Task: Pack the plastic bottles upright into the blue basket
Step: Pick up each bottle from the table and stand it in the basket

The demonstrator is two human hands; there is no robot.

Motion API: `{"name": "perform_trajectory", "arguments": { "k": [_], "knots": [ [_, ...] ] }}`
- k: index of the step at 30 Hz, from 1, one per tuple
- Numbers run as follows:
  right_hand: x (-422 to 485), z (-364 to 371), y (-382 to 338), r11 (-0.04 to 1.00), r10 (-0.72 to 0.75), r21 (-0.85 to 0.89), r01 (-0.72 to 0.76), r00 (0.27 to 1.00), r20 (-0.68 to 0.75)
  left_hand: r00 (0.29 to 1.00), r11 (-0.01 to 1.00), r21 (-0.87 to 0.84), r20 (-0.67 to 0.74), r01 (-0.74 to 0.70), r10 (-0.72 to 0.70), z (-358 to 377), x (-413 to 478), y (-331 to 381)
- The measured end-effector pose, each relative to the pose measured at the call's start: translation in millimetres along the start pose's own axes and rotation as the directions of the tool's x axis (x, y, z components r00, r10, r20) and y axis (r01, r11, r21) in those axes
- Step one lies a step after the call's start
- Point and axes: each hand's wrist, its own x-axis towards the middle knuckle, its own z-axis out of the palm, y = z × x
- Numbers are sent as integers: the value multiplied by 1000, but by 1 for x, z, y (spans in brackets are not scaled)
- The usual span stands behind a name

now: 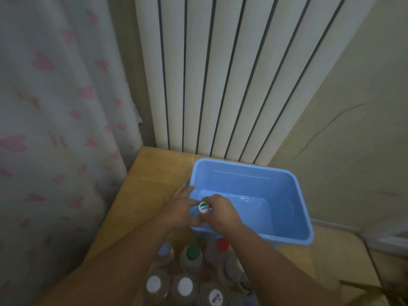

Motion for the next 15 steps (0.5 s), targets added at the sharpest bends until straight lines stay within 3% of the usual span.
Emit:
{"name": "perform_trajectory", "arguments": {
  "k": [15],
  "knots": [
    [-6, 9, 17, 995, 72, 71, -74, 997, 25, 998, 982, -188, -50, 29, -39, 11, 3, -10]
  ]
}}
